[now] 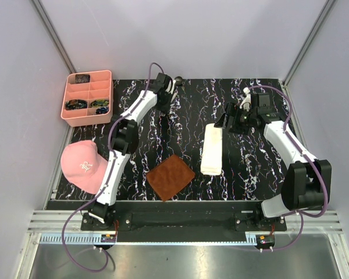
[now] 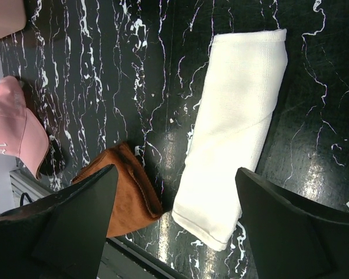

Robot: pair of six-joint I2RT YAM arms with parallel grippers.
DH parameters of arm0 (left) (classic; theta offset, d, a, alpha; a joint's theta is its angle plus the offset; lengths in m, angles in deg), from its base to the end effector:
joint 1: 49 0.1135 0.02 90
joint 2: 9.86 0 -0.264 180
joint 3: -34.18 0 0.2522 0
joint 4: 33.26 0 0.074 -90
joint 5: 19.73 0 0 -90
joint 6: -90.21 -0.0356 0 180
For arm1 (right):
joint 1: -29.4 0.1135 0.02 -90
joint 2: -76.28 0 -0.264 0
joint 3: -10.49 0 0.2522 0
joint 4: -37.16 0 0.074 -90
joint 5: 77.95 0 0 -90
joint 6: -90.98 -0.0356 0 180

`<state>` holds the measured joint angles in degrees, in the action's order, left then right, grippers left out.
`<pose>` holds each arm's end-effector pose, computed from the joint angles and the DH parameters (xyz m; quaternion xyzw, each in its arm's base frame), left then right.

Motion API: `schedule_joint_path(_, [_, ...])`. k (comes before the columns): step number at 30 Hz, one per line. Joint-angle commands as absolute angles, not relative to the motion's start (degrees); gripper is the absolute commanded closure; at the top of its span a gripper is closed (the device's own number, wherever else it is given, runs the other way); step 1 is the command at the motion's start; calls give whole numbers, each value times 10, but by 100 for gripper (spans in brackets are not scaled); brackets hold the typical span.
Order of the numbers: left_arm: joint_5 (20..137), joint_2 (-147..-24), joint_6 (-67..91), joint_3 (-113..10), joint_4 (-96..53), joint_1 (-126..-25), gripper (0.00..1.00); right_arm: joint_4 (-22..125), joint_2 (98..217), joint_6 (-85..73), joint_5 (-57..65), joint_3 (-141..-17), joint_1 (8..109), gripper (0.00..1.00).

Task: Fold the napkin into a case and place the utensils inside
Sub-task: Pick up the fork from the corner of the board.

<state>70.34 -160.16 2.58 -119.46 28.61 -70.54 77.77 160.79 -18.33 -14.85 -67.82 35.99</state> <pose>0.5193 -0.2050 0.1655 0.1604 0.9491 -0.0568 0.2652 0.3139 0.0525 0.2720 0.0151 0.9082 0.2910 0.3004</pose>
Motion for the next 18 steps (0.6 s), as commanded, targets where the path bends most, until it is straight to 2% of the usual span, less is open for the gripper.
schedule_joint_path(1, [691,-1608,18,-1221,298,-707,81,762,1580,-187,-162,-676,359,8])
schedule_joint_path(5, [717,-1591,31,-1216,296,-704,92,763,1584,-191,-175,-661,361,8])
schedule_joint_path(8, [763,-1538,71,-1170,276,-698,94,762,1587,-192,-189,-649,369,8])
schedule_joint_path(10, [817,-1498,128,-1099,239,-690,95,751,1585,-203,-207,-633,370,8])
schedule_joint_path(13, [941,-1368,241,-949,134,-677,96,723,1573,-226,-228,-604,377,7])
schedule_joint_path(14, [1002,-1339,275,-849,33,-676,96,712,1570,-234,-236,-591,377,7])
schedule_joint_path(18, [1089,-1228,450,-659,-183,-679,96,665,1555,-280,-268,-569,390,7])
